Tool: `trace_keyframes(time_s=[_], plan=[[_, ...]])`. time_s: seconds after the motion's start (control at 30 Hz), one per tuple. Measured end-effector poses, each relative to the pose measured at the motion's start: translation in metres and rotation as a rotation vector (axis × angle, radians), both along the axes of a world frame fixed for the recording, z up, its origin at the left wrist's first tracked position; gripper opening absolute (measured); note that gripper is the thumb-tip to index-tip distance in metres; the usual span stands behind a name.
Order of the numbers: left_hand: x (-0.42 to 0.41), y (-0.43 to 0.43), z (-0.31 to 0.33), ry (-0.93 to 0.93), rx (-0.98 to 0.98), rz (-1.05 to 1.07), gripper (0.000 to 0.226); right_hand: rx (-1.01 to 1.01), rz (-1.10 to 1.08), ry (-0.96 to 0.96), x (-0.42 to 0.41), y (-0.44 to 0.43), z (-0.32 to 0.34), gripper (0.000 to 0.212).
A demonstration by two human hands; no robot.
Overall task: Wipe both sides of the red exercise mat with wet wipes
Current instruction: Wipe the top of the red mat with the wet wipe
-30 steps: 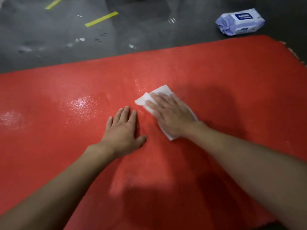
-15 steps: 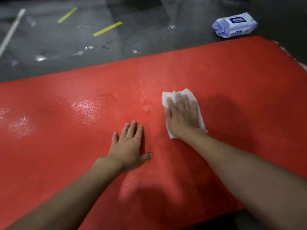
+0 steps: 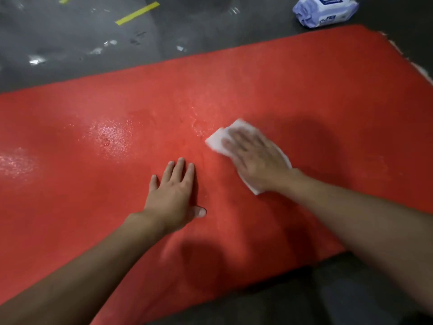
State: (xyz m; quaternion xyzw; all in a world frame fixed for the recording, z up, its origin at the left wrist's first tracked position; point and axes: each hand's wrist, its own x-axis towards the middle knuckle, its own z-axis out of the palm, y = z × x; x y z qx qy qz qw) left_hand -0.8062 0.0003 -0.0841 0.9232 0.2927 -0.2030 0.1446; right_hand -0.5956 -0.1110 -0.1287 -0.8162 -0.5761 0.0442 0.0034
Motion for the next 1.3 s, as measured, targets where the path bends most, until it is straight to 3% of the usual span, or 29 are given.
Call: trace_keyframes(time_s=[0.1, 0.13, 0.27, 0.3, 0.4, 0.43, 0.5, 0.6, 0.73, 0.77, 0.9, 0.93, 1.07, 1.1, 1.17, 1.23, 1.3], plan=[[-0.004, -0.006, -0.003, -0.015, 0.019, -0.003, 0.109, 0.027, -0.379, 0.020, -0.020, 0.007, -0.005, 0.055], [-0.003, -0.007, -0.003, -0.012, 0.018, -0.003, 0.108, 0.020, -0.355, 0.033, -0.040, 0.009, -0.007, 0.056], [-0.007, -0.005, 0.000, -0.008, -0.003, -0.025, 0.108, -0.034, 0.135, 0.000, -0.039, -0.023, 0.001, 0.060], [-0.010, -0.005, 0.000, -0.005, -0.015, -0.030, 0.110, -0.027, 0.112, -0.018, -0.025, -0.027, 0.005, 0.061], [-0.016, -0.009, 0.000, 0.056, -0.059, -0.063, 0.126, 0.009, -0.335, 0.005, -0.034, -0.026, 0.002, 0.057], [-0.015, -0.010, 0.001, 0.075, -0.064, -0.065, 0.130, 0.008, -0.380, 0.013, -0.053, -0.022, -0.002, 0.056], [-0.012, -0.014, 0.005, 0.091, -0.055, -0.062, 0.132, 0.005, -0.220, 0.002, -0.083, -0.028, -0.006, 0.057], [-0.016, -0.020, 0.007, 0.042, -0.001, -0.064, 0.122, -0.035, 0.063, -0.005, -0.060, -0.053, -0.001, 0.056], [-0.032, -0.039, 0.004, -0.117, 0.120, -0.102, 0.092, 0.013, -0.347, -0.008, -0.072, -0.056, -0.002, 0.057], [-0.033, -0.041, 0.004, -0.142, 0.133, -0.111, 0.088, 0.001, -0.350, -0.005, -0.091, -0.054, -0.004, 0.058], [-0.050, -0.044, 0.000, -0.101, 0.042, -0.135, 0.097, -0.065, 0.073, -0.001, -0.093, -0.084, 0.000, 0.055], [-0.057, -0.045, -0.002, -0.092, 0.018, -0.134, 0.102, -0.063, 0.074, -0.005, -0.080, -0.091, 0.003, 0.055], [-0.070, -0.048, -0.007, -0.111, -0.026, -0.107, 0.108, -0.010, -0.410, -0.039, -0.105, -0.095, -0.001, 0.059], [-0.068, -0.048, -0.007, -0.116, -0.023, -0.103, 0.108, -0.004, -0.392, -0.026, -0.125, -0.095, -0.002, 0.059], [-0.067, -0.050, -0.004, -0.114, -0.021, -0.081, 0.107, -0.015, -0.150, 0.009, -0.139, -0.106, -0.003, 0.058], [-0.073, -0.051, -0.004, -0.103, -0.005, -0.060, 0.105, -0.033, 0.059, 0.015, -0.113, -0.122, 0.001, 0.054], [-0.081, -0.050, -0.006, -0.065, 0.003, -0.093, 0.107, -0.003, -0.068, 0.008, -0.097, -0.129, 0.005, 0.054]])
